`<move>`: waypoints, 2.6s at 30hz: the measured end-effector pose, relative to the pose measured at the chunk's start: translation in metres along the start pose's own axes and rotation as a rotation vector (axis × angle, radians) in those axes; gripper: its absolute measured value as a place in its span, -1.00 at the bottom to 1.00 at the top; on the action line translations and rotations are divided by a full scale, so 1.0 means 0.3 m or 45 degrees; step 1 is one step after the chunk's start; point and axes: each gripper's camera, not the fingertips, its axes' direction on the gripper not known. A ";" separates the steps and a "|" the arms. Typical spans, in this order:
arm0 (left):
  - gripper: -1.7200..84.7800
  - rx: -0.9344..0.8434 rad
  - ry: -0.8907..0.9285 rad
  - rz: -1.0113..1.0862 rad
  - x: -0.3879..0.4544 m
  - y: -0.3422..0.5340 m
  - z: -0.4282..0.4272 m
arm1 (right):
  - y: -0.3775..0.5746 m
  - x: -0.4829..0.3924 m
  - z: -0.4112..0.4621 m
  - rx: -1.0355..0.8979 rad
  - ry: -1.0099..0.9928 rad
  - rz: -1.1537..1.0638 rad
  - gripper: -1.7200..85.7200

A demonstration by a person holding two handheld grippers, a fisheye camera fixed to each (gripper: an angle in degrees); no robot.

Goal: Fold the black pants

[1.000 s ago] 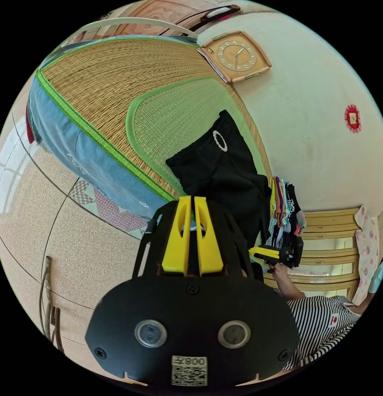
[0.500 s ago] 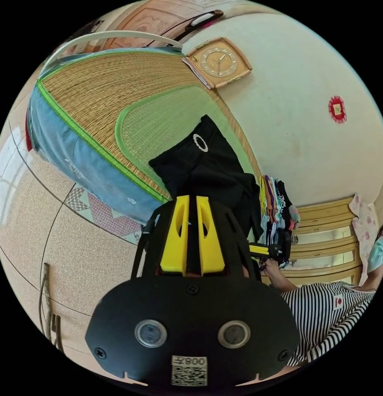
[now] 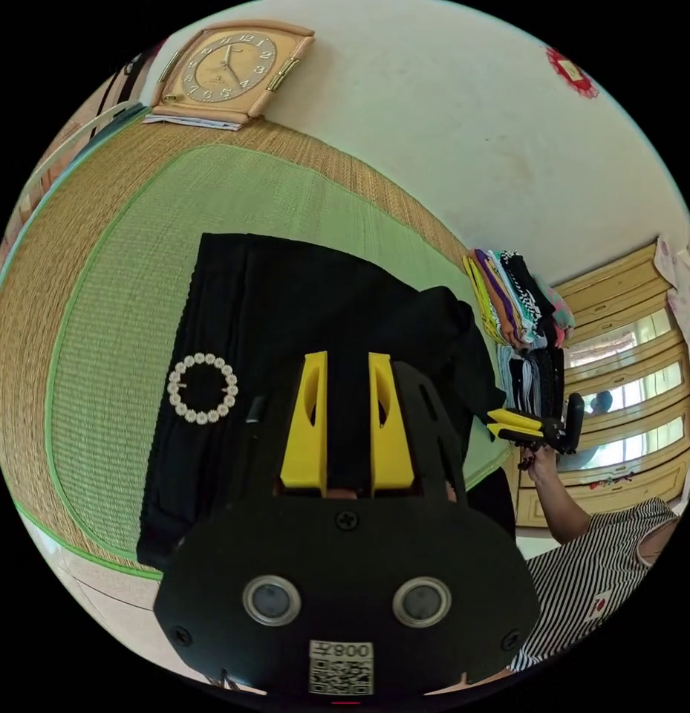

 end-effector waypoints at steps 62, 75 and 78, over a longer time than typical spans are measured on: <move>-0.93 -0.041 0.177 0.581 1.085 -0.849 0.069 | 0.012 1.095 -0.775 0.505 -0.053 0.302 -0.94; -0.79 -0.239 -0.021 0.526 1.202 -0.933 0.264 | 0.154 1.457 -0.715 0.360 0.186 0.451 -0.78; -0.78 -0.231 -0.030 0.548 1.247 -0.959 0.267 | 0.194 1.484 -0.558 0.141 0.295 0.439 -0.77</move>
